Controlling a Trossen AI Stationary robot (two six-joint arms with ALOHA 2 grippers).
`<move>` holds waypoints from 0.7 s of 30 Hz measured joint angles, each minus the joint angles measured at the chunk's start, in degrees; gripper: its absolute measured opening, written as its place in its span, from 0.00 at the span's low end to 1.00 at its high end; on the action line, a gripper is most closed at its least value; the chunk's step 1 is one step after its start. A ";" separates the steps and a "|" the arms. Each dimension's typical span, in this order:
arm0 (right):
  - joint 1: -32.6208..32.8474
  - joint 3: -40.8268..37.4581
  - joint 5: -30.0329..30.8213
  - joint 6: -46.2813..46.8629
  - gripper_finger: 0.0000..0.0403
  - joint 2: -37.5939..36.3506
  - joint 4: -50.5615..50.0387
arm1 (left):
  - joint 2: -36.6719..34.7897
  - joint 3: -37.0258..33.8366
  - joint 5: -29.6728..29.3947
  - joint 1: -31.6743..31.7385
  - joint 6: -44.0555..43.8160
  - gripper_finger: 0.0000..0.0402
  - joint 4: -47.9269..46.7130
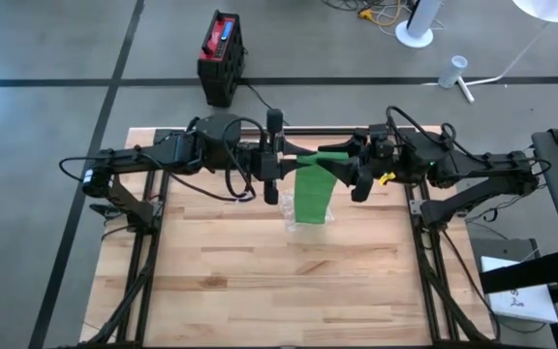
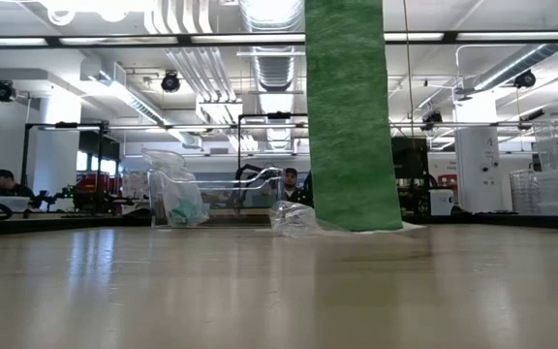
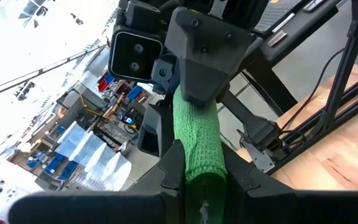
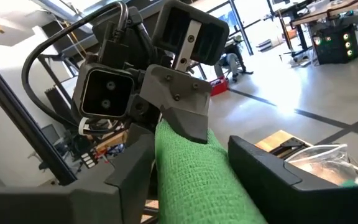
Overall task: Roll bandage
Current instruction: Roll the green bandage
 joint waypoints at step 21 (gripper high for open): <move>0.04 -0.10 0.31 -6.39 0.21 0.04 -0.06 | 0.24 0.02 -1.29 0.07 -2.30 0.22 0.42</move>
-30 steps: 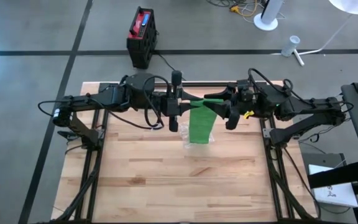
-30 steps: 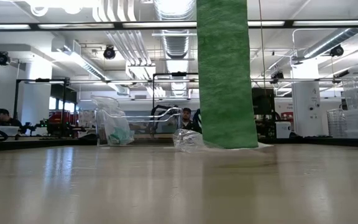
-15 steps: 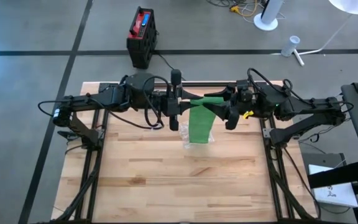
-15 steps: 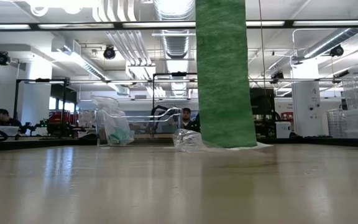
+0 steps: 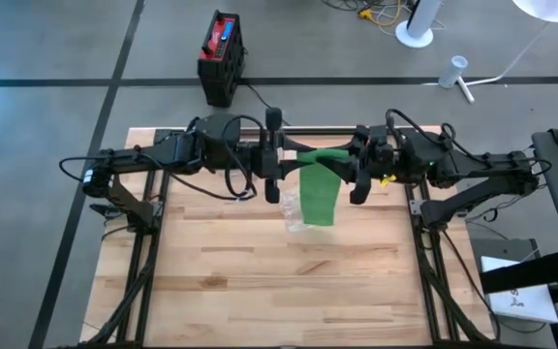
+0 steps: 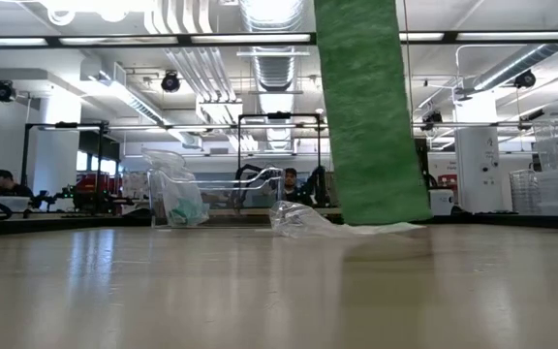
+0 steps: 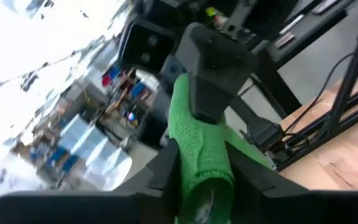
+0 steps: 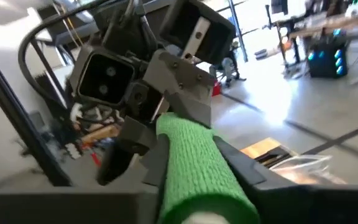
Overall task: Roll bandage
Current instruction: Roll the green bandage
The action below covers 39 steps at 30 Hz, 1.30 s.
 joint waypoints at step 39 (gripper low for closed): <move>-0.61 -13.27 -5.51 -34.38 0.12 0.22 23.26 | -0.49 4.17 21.75 7.93 -23.63 0.29 -11.49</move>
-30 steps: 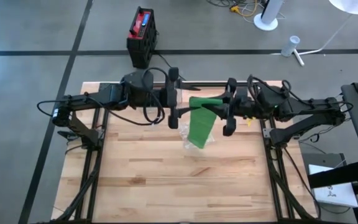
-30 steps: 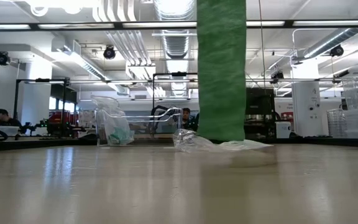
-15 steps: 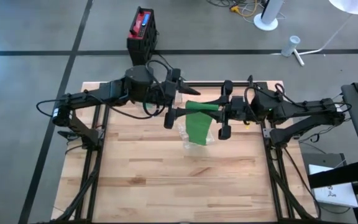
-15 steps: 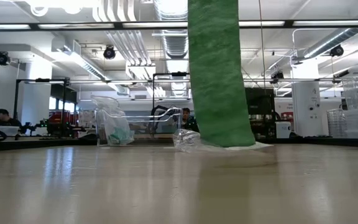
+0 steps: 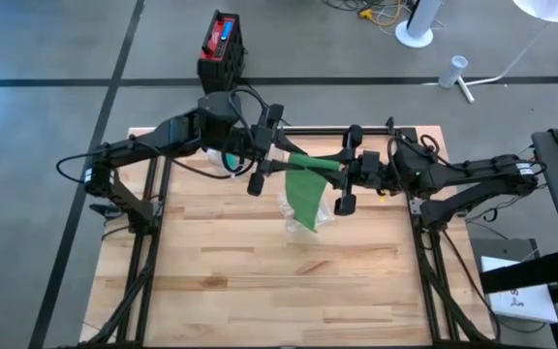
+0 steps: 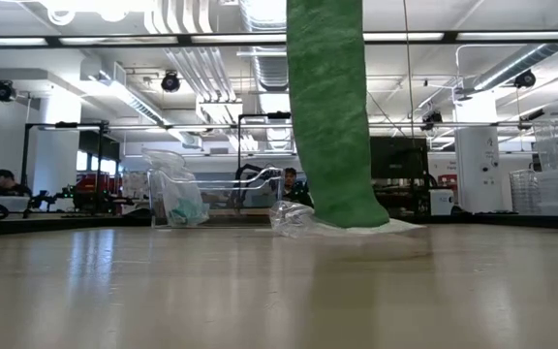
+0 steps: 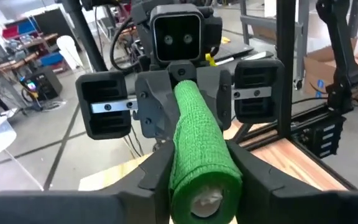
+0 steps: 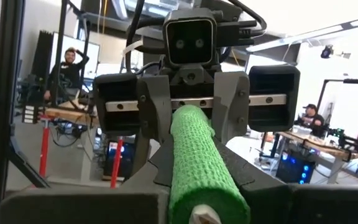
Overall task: Roll bandage
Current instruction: Roll the green bandage
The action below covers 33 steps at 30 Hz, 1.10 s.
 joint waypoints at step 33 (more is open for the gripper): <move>-5.64 -5.63 5.07 39.24 0.78 -2.69 0.13 | 0.90 -3.07 2.54 6.81 22.10 0.09 -3.33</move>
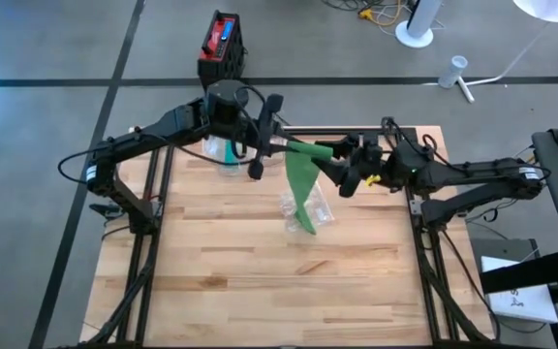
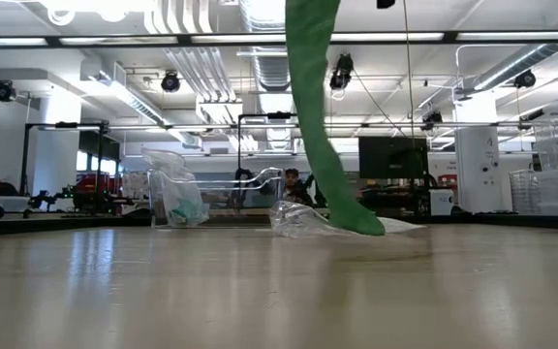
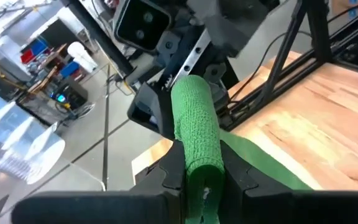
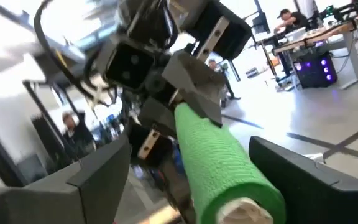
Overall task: Roll bandage
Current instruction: Roll the green bandage
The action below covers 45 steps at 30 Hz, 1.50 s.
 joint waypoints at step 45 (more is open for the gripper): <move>-3.51 -0.83 2.38 -3.03 0.11 6.87 13.33 | -0.22 -0.77 -3.61 4.66 -3.40 0.47 2.35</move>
